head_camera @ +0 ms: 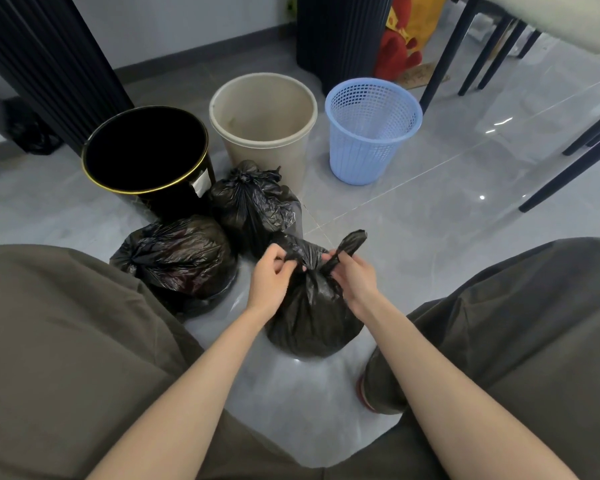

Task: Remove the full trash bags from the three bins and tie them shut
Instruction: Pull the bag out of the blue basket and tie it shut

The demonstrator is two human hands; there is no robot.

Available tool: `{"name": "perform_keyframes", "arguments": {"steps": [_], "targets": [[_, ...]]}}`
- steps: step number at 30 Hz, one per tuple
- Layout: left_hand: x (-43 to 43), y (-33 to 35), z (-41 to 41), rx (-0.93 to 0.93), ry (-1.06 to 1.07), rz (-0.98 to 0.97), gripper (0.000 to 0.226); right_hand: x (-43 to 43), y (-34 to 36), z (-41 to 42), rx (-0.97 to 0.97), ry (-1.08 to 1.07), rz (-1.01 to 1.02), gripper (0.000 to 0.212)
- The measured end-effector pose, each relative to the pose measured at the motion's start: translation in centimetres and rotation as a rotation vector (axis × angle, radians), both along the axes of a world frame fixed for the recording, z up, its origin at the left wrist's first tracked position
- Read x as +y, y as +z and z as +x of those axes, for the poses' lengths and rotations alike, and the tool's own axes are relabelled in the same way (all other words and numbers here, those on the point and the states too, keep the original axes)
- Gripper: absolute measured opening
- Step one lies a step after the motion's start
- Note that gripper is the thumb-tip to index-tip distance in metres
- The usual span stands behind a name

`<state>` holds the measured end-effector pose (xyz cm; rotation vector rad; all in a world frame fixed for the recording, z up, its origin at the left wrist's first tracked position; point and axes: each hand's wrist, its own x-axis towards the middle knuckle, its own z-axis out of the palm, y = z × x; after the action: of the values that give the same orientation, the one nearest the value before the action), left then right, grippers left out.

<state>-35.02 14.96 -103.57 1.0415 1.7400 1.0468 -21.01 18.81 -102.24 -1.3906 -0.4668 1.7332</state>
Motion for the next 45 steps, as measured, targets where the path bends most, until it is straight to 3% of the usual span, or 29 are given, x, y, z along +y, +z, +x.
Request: {"name": "perform_keyframes", "arguments": {"steps": [2, 4, 7, 9, 13, 19, 23, 27, 36, 40, 45], "targets": [[-0.1, 0.2, 0.3, 0.035, -0.092, 0.028, 0.022, -0.1, 0.6, -0.6, 0.026, 0.084, 0.054, 0.022], [-0.3, 0.6, 0.4, 0.033, -0.104, 0.044, 0.023, -0.4, 0.3, -0.9, -0.065, 0.163, 0.108, 0.024], [-0.6, 1.0, 0.3, -0.008, -0.097, 0.060, 0.016, -0.6, -0.6, -0.4, -0.457, 0.287, 0.196, 0.025], [-0.6, 1.4, 0.4, -0.010, -0.127, 0.068, 0.014, -0.6, -0.4, 0.1, -0.609, 0.382, 0.261, 0.026], [-0.2, 2.8, 1.0, 0.087, -0.174, 0.142, 0.014, -0.8, 0.9, 0.3, -0.681, 0.610, 0.387, 0.039], [0.1, 3.5, 0.2, 0.252, -0.263, 0.203, 0.006, -0.9, 2.3, 0.2, -0.519, 0.748, 0.246, 0.033], [0.2, 4.1, 0.2, 0.233, -0.254, 0.126, 0.007, -0.9, 2.7, 0.4, -0.658, 0.969, 0.338, 0.033], [0.3, 4.3, 0.0, 0.218, -0.261, 0.058, 0.008, -0.9, 2.3, 0.6, -0.677, 0.939, 0.387, 0.034], [0.3, 5.0, -2.2, 0.323, -0.463, -0.058, 0.025, -0.7, 2.8, 0.9, -0.604, 0.862, 0.261, 0.038], [0.1, 5.2, -1.8, 0.376, -0.325, -0.009, 0.015, -0.7, 2.6, 0.8, -0.556, 0.826, 0.205, 0.036], [0.0, 5.4, -1.7, 0.255, -0.170, -0.033, 0.015, -0.4, 1.5, 1.3, -0.375, 0.613, 0.087, 0.029]]}}
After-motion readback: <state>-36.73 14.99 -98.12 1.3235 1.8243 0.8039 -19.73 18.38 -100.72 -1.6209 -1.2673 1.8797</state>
